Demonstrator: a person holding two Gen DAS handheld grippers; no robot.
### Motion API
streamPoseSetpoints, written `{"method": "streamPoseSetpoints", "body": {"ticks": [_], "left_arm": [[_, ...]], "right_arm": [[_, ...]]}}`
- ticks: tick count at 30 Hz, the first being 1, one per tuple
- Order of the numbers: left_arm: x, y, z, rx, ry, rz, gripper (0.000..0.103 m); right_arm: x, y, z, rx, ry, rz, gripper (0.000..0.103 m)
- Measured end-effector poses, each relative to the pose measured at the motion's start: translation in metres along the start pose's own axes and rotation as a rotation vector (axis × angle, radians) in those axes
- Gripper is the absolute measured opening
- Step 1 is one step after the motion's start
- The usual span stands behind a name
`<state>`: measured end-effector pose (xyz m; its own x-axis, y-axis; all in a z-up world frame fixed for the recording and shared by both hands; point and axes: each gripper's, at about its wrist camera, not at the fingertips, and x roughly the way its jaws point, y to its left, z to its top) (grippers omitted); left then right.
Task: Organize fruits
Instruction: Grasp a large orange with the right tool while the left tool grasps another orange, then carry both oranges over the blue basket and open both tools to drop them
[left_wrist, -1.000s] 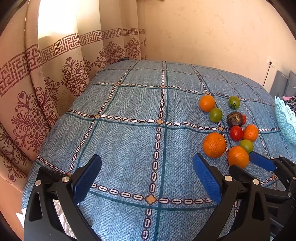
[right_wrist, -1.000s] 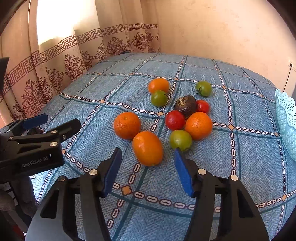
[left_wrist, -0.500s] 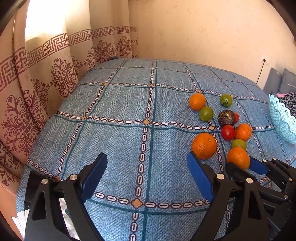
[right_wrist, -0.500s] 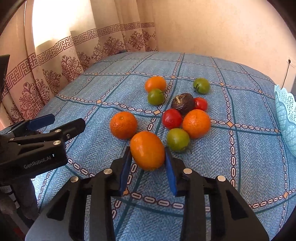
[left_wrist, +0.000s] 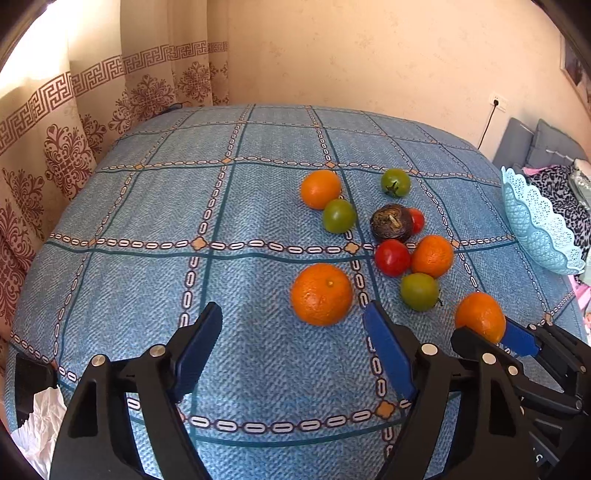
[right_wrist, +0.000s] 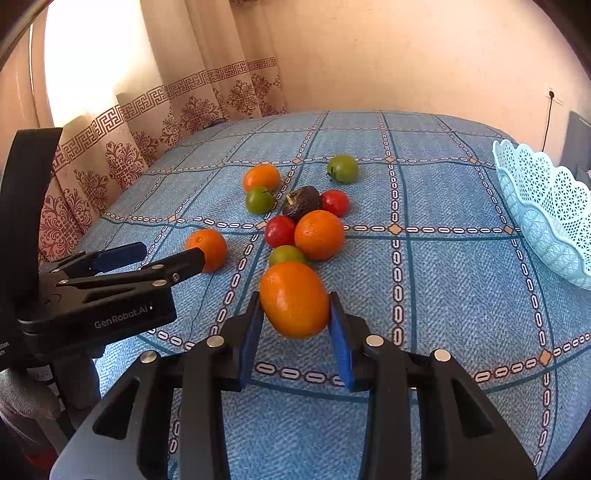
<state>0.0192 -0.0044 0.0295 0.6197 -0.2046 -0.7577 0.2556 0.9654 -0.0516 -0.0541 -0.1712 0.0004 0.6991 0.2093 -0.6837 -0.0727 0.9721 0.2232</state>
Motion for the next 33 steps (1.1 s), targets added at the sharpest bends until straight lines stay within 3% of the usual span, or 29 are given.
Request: {"method": "streamPoseSetpoints", "body": {"ticks": [6, 12, 19, 26, 33], "left_arm": [[0.021, -0.001, 0.005, -0.049, 0.056, -0.056, 0.055], [0.027, -0.005, 0.008, -0.044, 0.050, -0.074, 0.039], [0.022, -0.013, 0.008, -0.025, 0.025, -0.033, 0.039], [0.001, -0.037, 0.016, 0.054, -0.052, 0.032, 0.039], [-0.018, -0.059, 0.027, 0.103, -0.108, 0.019, 0.039]], "right_arm": [[-0.004, -0.012, -0.002, 0.017, -0.006, 0.004, 0.036], [-0.005, -0.022, -0.001, 0.035, -0.009, 0.003, 0.036], [-0.015, -0.032, -0.001, 0.055, -0.031, -0.007, 0.036], [-0.028, -0.044, 0.001, 0.080, -0.066, -0.020, 0.036], [-0.053, -0.058, 0.005, 0.110, -0.124, -0.043, 0.036]]}}
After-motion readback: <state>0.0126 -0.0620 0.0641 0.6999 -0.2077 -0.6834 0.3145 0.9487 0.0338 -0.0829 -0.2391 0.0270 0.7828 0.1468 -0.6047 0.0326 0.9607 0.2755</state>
